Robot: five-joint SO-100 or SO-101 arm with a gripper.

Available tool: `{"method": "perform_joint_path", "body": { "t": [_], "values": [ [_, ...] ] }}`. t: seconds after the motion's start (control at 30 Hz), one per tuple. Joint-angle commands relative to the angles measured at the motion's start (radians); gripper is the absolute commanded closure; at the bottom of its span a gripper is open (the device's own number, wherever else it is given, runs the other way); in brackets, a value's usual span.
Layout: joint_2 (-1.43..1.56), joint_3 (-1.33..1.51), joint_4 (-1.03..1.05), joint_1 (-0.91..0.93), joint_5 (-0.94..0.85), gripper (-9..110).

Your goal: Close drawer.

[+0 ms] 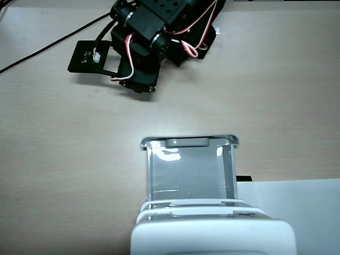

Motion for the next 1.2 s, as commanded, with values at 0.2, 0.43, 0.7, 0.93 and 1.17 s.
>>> {"method": "perform_joint_path", "body": {
  "t": [0.2,0.43,0.7,0.93,1.17],
  "values": [
    [0.015,-0.023,-0.005,-0.005,0.014,101],
    [0.018,-0.018,-0.005,0.003,0.009,101],
    [0.020,-0.014,-0.005,0.002,0.005,101],
    [0.021,-0.005,-0.008,-0.008,0.002,101],
    [0.017,-0.002,-0.023,-0.040,0.011,101]
  ]
}}
